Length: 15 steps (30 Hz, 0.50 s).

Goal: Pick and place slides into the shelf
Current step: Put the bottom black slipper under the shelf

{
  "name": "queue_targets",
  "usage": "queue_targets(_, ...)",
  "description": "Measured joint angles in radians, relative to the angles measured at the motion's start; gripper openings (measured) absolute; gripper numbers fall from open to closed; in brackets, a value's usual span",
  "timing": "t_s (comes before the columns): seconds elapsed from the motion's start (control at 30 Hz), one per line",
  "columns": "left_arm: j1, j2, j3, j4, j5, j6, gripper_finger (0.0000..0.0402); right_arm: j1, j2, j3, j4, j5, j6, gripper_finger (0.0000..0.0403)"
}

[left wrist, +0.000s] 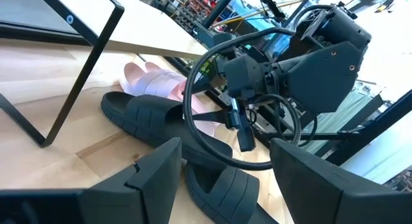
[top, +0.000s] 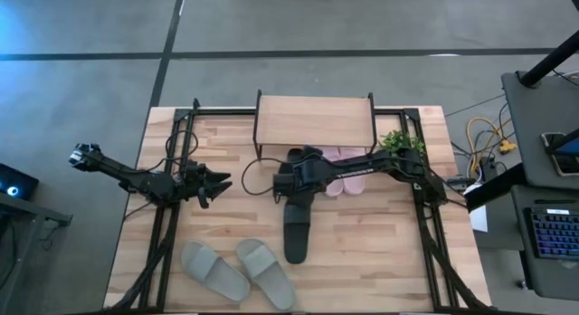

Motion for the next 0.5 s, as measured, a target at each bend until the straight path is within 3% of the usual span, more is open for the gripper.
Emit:
queue_targets(0.23,0.0,0.0,0.0,0.001,0.0,0.0,0.0224,0.054,-0.002,0.061,-0.156,-0.045,0.056,0.0192)
queue_targets(0.5,0.0,0.0,0.0,0.001,0.0,0.0,0.0224,0.135,-0.013,0.121,-0.199,-0.319,0.123,0.0159)
